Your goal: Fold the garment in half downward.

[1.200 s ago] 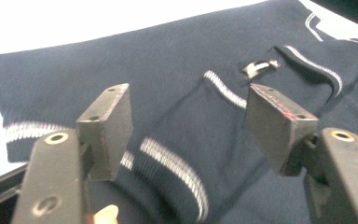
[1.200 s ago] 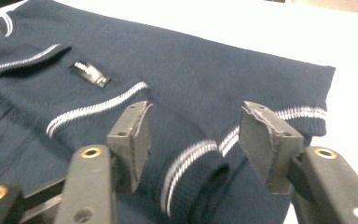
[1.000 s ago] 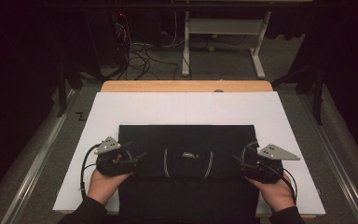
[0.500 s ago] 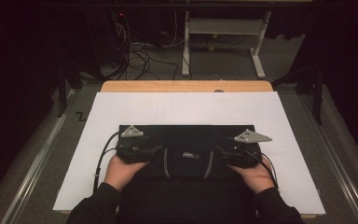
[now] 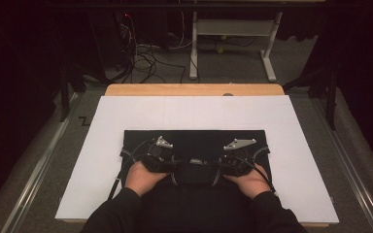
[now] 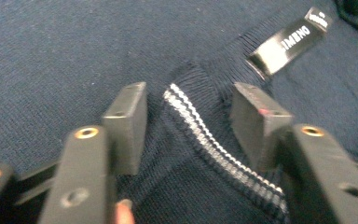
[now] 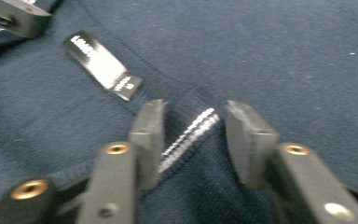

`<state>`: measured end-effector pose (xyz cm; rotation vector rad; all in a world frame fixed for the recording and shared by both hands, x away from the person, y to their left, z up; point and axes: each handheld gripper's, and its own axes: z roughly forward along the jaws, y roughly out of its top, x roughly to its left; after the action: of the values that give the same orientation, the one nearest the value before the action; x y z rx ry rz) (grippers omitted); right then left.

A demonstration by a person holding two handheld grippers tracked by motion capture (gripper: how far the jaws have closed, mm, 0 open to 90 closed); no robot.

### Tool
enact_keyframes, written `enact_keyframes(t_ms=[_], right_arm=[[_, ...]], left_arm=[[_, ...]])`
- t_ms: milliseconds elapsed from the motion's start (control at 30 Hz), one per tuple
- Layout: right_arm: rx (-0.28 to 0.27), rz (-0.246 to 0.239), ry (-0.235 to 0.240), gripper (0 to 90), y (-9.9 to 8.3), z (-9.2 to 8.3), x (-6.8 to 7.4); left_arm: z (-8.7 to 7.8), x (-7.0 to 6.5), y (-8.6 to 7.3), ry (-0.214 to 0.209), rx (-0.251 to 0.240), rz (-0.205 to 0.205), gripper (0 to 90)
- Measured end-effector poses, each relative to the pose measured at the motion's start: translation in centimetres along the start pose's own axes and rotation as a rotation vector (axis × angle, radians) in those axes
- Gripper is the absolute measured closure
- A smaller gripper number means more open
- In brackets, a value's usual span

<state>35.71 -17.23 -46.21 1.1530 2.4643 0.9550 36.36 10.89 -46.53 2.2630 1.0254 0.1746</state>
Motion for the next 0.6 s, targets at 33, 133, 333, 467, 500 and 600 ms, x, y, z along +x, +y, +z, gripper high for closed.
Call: enact_keyframes(t_ms=[33, 133, 333, 467, 500, 600], right_arm=[[0.001, -0.006, -0.002, 69.7, -0.1, -0.1, 0.3], [-0.034, -0.045, -0.004, 79.5, -0.2, -0.5, 0.6], [-0.181, -0.066, 0.005, 80.5, -1.3, -2.8, 1.4], [-0.270, -0.083, 0.007, 80.6, -2.6, -4.3, 2.0], [-0.285, -0.094, 0.002, 80.8, -2.9, -4.7, 2.2], [-0.316, -0.112, 0.001, 81.2, -3.6, -5.4, 2.8]], left_arm=[[-0.1, -0.1, -0.1, 0.002, 0.001, 0.007, 53.5], [-0.6, -0.2, -0.4, -0.002, -0.020, 0.021, 69.5], [-3.4, -1.0, -2.2, -0.004, -0.176, 0.024, 72.9], [-4.7, -1.6, -3.5, -0.024, -0.232, 0.029, 72.8], [-4.9, -1.8, -3.9, -0.029, -0.241, 0.034, 72.8], [-5.4, -2.4, -4.6, -0.045, -0.261, 0.041, 72.7]])
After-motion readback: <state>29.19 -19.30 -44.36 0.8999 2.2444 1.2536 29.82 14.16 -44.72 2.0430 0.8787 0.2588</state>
